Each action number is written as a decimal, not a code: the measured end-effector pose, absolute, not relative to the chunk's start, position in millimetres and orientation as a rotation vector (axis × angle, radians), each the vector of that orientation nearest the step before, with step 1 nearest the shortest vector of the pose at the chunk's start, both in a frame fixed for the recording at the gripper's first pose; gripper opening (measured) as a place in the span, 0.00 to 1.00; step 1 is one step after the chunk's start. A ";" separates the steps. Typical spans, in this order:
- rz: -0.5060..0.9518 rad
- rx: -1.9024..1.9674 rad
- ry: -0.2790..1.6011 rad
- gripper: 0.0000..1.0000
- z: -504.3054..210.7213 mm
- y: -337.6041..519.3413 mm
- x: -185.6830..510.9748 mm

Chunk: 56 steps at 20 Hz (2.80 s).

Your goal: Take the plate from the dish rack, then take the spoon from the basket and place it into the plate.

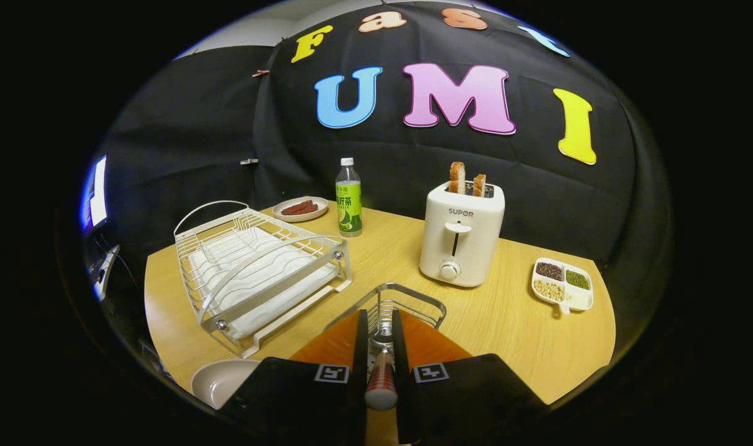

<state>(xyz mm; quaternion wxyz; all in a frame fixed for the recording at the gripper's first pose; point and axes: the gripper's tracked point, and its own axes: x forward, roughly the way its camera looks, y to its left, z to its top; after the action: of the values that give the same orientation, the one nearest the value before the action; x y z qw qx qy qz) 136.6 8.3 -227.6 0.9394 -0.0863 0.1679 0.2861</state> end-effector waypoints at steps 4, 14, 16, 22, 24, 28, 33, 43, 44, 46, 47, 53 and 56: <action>0.603 -0.154 0.307 0.23 -193.2 8.4 128.0; 0.759 -0.073 0.241 0.23 -103.7 27.2 65.2; 0.810 -0.073 0.282 0.23 -112.6 33.7 44.4; 0.911 -0.143 0.382 0.23 -164.7 46.5 1.3; 0.927 -0.169 0.404 0.22 -184.0 50.9 -3.4; 0.930 -0.209 0.464 0.23 -223.0 56.3 -6.4; 0.930 -0.229 0.523 0.23 -242.9 51.3 -15.8; 0.908 -0.282 0.634 0.23 -289.8 27.0 -20.7; 0.900 -0.279 0.655 0.24 -294.4 24.7 -20.7; 0.891 -0.268 0.668 0.24 -295.7 23.5 -15.9; 0.888 -0.264 0.666 0.24 -295.3 23.6 -14.1; 0.889 -0.234 0.654 0.32 -287.2 27.2 -11.5; 0.886 -0.171 0.632 0.83 -268.0 31.5 -11.2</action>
<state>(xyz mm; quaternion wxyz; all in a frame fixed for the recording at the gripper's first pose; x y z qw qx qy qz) -11.2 31.5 -268.0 0.8521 -0.0813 0.3002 0.4210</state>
